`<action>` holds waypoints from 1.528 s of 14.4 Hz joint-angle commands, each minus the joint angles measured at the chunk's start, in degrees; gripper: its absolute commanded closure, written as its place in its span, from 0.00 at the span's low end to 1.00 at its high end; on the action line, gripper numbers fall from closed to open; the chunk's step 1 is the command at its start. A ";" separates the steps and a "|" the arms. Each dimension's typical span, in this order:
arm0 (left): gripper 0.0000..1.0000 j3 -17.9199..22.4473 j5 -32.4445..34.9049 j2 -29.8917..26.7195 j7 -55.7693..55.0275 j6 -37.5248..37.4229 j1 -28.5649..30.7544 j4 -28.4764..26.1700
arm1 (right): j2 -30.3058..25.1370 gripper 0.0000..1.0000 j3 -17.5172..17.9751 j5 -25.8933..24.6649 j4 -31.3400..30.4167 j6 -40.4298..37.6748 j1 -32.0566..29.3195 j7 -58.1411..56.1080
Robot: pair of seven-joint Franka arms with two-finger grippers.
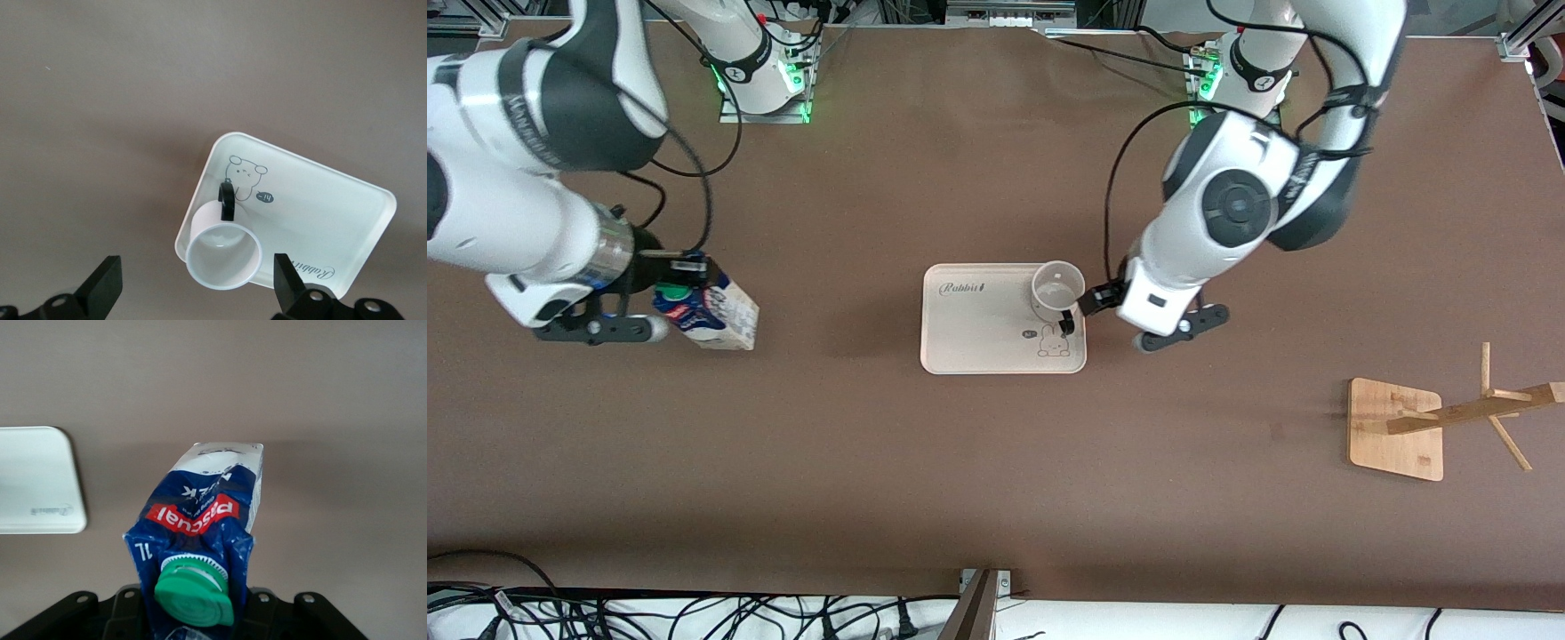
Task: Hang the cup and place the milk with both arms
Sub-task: 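Lift the carton with the right gripper while the left gripper grasps the mug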
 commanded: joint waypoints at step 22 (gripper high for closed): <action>1.00 1.28 13.33 7.66 -18.70 7.94 -10.35 2.23 | 4.94 0.64 0.56 -2.64 -17.43 17.77 -6.12 -9.05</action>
